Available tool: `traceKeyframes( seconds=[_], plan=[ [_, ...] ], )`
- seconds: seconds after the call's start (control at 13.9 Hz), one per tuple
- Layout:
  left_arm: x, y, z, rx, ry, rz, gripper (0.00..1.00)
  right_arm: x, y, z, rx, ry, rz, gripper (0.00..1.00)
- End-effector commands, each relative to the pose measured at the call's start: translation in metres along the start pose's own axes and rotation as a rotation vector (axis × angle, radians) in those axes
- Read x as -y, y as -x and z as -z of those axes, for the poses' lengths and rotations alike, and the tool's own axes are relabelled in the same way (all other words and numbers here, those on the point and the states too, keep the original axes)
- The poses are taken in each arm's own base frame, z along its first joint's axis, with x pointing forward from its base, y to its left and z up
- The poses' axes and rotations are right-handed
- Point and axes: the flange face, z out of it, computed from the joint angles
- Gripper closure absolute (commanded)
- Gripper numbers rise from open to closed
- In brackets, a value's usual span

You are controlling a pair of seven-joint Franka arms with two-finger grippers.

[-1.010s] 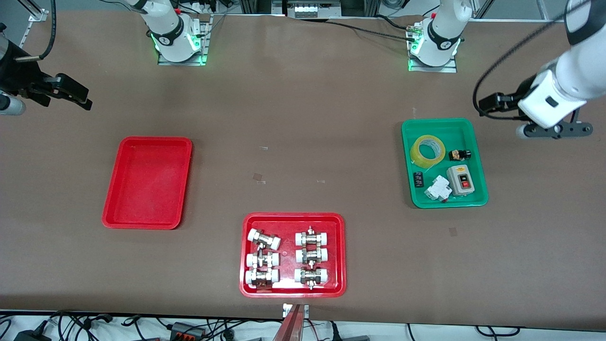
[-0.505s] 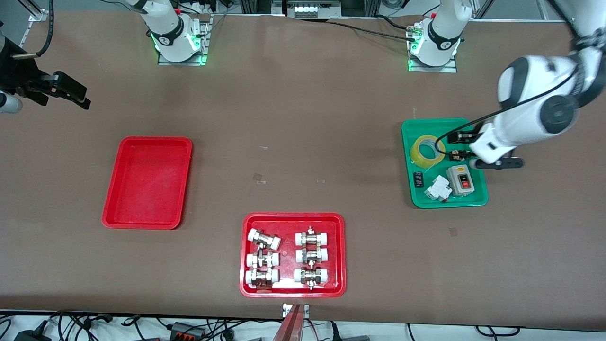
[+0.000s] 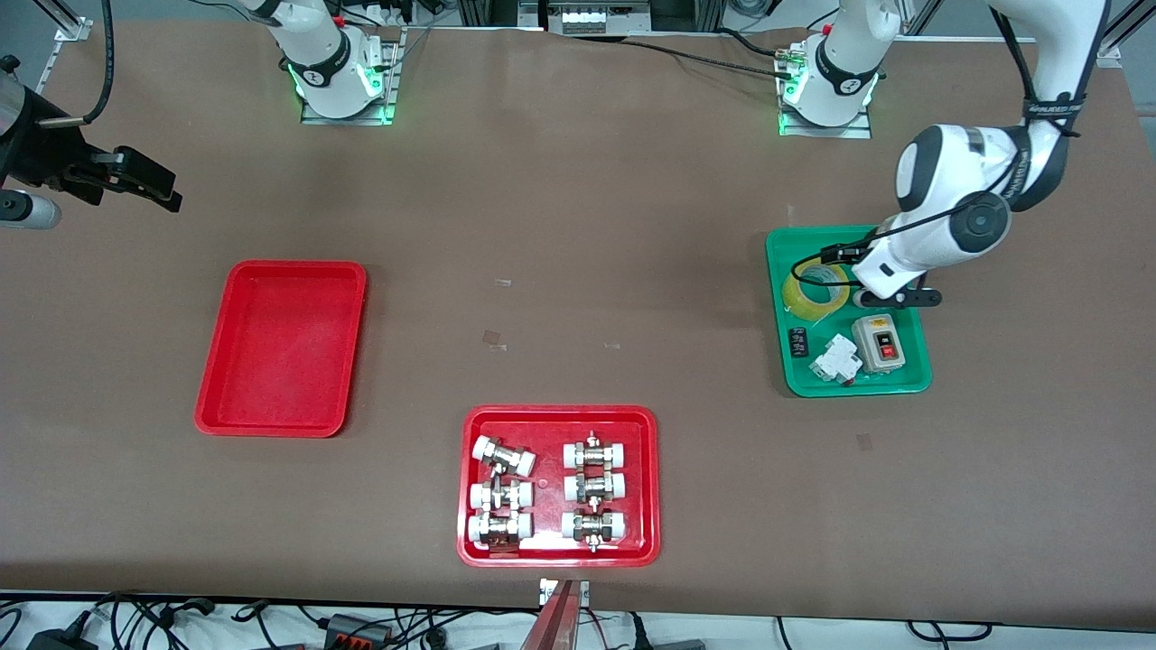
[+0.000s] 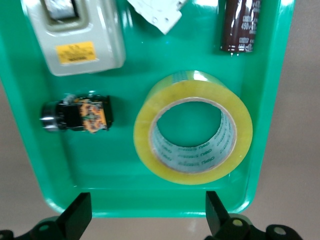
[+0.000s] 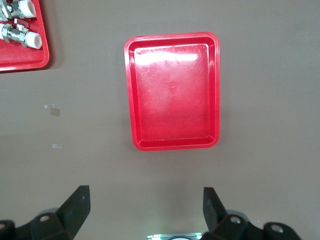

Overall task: Left arm passes tape to right arm into tray
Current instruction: 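Lower the left gripper onto the tape roll and close on its rim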

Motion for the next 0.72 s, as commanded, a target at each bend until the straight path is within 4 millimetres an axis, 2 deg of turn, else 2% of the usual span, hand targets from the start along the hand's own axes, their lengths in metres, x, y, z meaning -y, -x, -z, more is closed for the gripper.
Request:
traceKeyframes(
  seconds=[0.0,0.22,0.36,0.51,0.65],
  plan=[
    [-0.005,0.0,-0.024,-0.008,-0.002,0.014,0.0,0.005,0.003,0.004,0.008,-0.006,-0.009,0.0],
    [0.005,-0.008,-0.044,-0.004,0.006,0.035,0.0,0.005,0.003,0.004,0.008,-0.006,-0.008,0.0],
    [0.009,-0.012,-0.048,-0.016,0.011,0.043,0.02,0.005,0.004,0.005,0.006,-0.006,-0.008,0.0],
    [0.01,-0.012,-0.051,-0.015,0.012,0.045,0.21,0.005,0.004,0.005,0.006,-0.006,-0.008,0.0],
    [0.013,-0.013,-0.051,-0.014,0.013,0.051,0.52,0.005,0.003,0.004,0.008,-0.006,-0.008,0.0]
  ],
)
